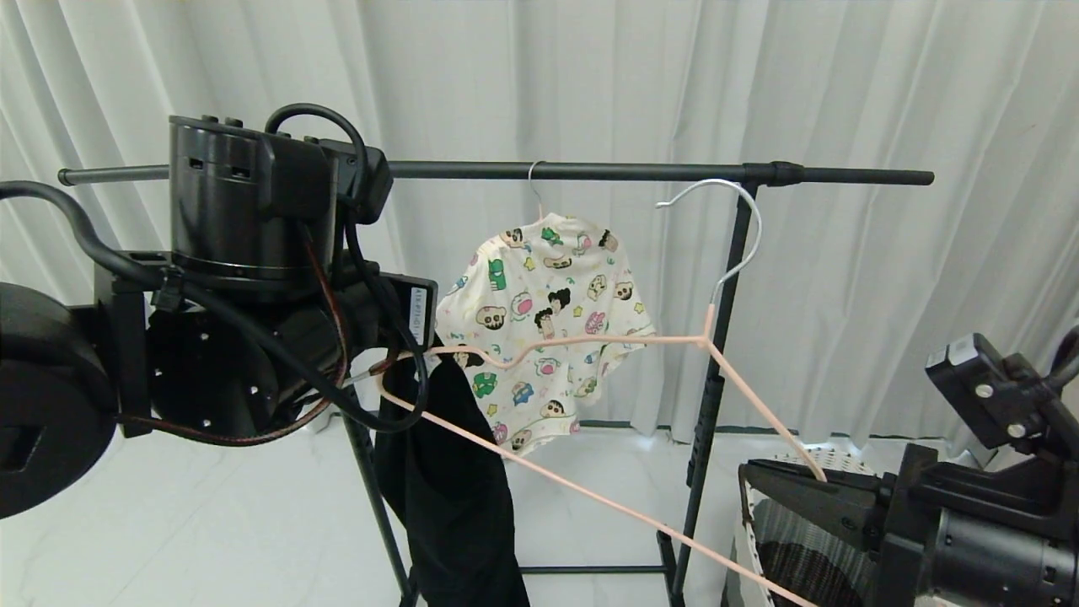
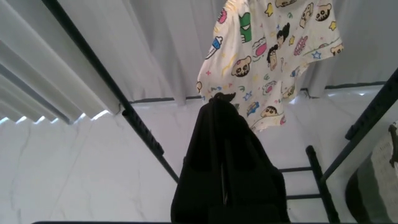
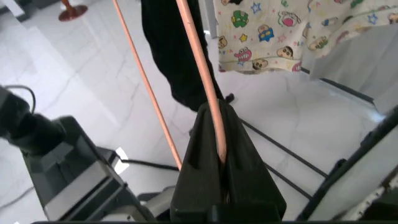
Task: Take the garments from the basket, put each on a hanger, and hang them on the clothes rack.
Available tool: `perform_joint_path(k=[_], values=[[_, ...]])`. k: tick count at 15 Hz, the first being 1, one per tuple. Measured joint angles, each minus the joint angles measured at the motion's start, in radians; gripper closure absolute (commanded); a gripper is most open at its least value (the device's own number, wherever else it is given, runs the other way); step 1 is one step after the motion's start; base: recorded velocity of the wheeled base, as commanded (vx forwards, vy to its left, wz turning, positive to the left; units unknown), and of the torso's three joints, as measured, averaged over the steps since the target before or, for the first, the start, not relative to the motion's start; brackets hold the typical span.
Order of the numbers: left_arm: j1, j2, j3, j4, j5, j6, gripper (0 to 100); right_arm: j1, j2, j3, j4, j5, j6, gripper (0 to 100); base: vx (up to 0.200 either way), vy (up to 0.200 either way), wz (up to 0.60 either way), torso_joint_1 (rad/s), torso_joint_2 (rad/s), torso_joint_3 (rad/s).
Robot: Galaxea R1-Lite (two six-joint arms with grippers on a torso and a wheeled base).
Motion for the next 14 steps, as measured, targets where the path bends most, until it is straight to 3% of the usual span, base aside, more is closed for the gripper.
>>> perform_joint_path(k=[4,14], values=[[0.000,0.002,-0.001,0.001,0.001,0.001,100,-0.069,0.032,-0.012,-0.009,0.000,0.000,100,0.000,0.000,0.00,0.000,0.00,0.000],[-0.017,0.000,-0.009,0.000,0.007,0.006,100,-0.082,0.081,-0.063,-0.023,-0.001,-0.002,100,0.000,0.000,0.00,0.000,0.00,0.000]])
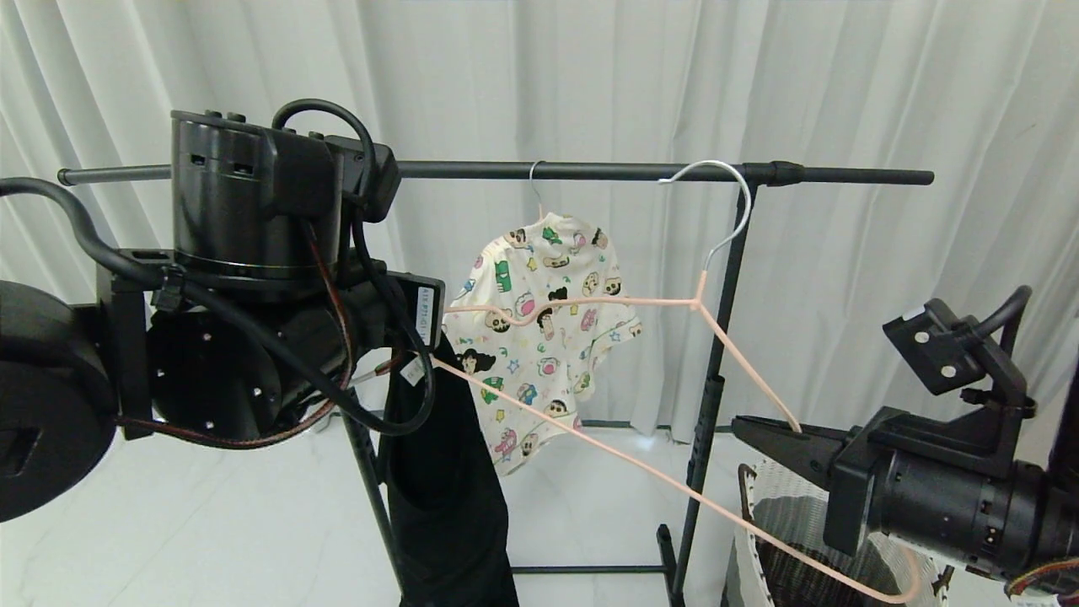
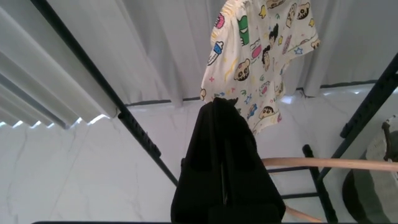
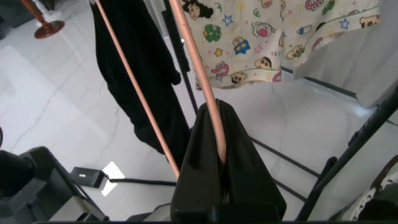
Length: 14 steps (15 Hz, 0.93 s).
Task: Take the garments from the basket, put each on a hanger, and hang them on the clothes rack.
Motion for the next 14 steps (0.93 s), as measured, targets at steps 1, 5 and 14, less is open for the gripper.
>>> perform_joint_path(k=[1,5,14], values=[[0.000,0.000,0.000,0.000,0.007,0.000,100,0.000,0.009,-0.003,0.000,0.000,0.000,100,0.000,0.000,0.00,0.000,0.00,0.000],[0.000,-0.001,0.000,0.000,0.047,0.000,100,0.000,0.045,-0.013,-0.031,-0.002,0.004,100,0.000,0.000,0.00,0.000,0.00,0.000],[0.000,0.003,0.001,0.001,0.085,-0.001,100,-0.001,0.152,-0.057,-0.098,-0.007,0.003,100,0.000,0.000,0.00,0.000,0.00,0.000]])
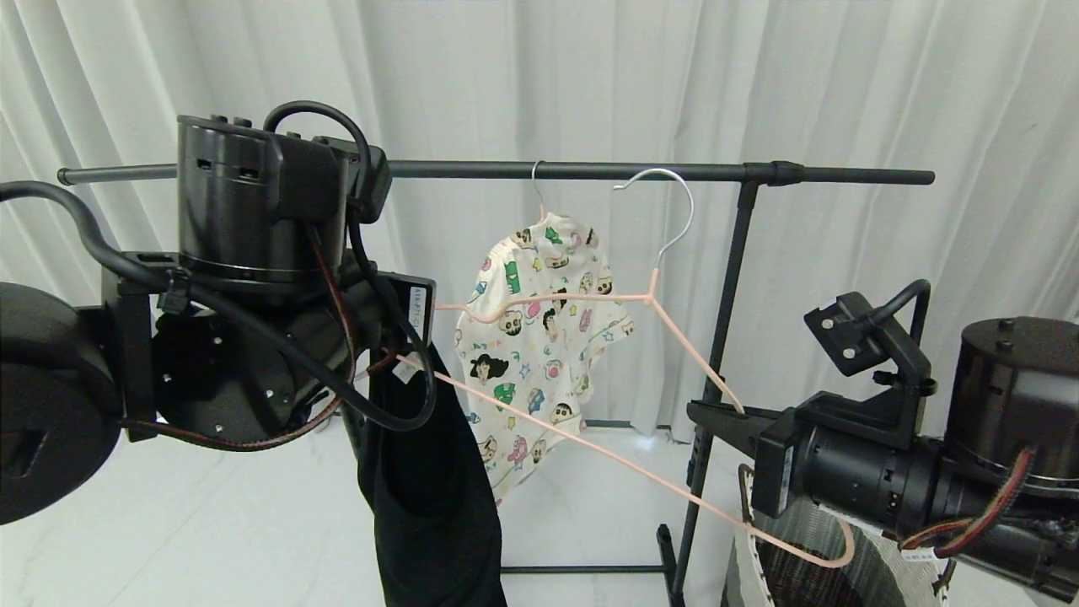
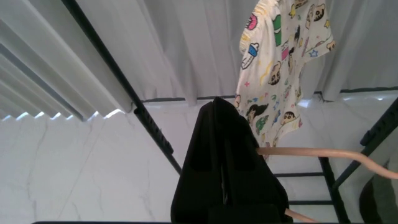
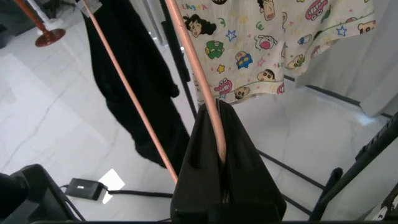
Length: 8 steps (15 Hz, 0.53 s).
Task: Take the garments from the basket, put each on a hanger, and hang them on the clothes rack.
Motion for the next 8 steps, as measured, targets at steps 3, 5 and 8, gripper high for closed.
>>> perform_joint_path(k=[3,5,8], values=[[0.004,0.001,-0.011,-0.001,0.025,-0.003,100,-0.002,0.013,-0.004,0.000,-0.002,-0.001,100,0.000,0.000,0.00,0.000,0.00,0.000],[0.003,0.002,-0.012,-0.001,0.025,-0.003,100,-0.004,0.026,-0.022,0.000,-0.020,-0.002,100,0.000,0.000,0.00,0.000,0.00,0.000],[-0.002,0.010,-0.013,0.000,0.024,-0.004,100,-0.006,0.053,-0.064,0.000,-0.069,-0.003,100,0.000,0.000,0.00,0.000,0.00,0.000]])
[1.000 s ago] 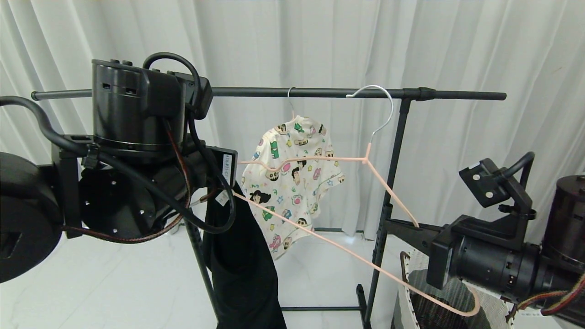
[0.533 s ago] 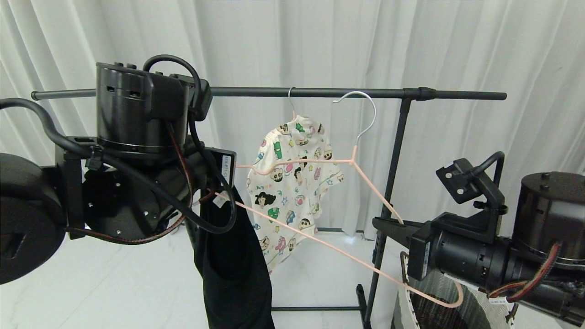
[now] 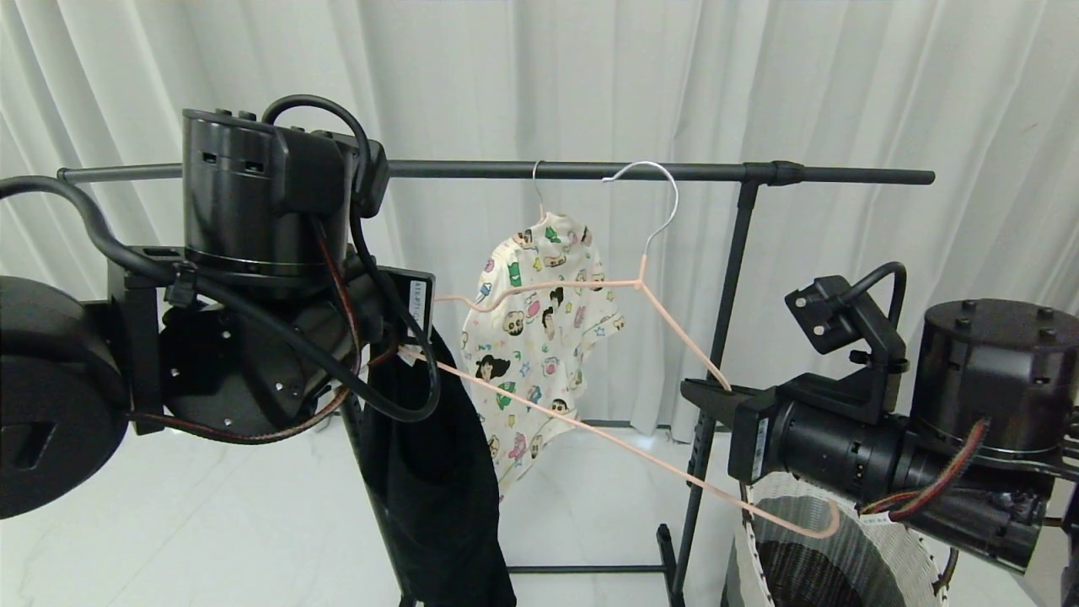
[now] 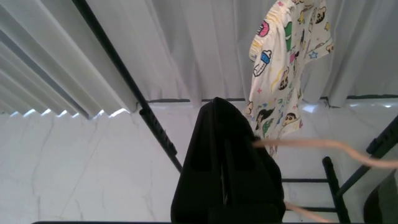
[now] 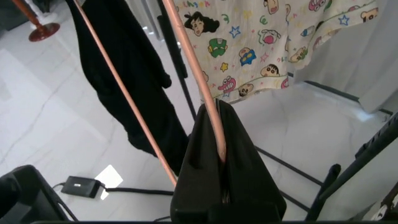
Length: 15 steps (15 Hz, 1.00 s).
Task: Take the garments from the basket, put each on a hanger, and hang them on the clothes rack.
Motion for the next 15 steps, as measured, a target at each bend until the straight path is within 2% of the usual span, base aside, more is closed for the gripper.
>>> perform_joint_path(k=[6,15], values=[[-0.024,0.014,-0.012,0.000,-0.001,-0.023,100,0.019,0.023,-0.022,0.000,-0.003,-0.004,100,0.000,0.000,0.00,0.000,0.00,0.000],[-0.154,0.052,-0.061,0.000,0.000,-0.151,100,0.066,0.029,-0.022,0.001,-0.005,-0.034,100,0.000,0.000,0.00,0.000,0.00,0.000]])
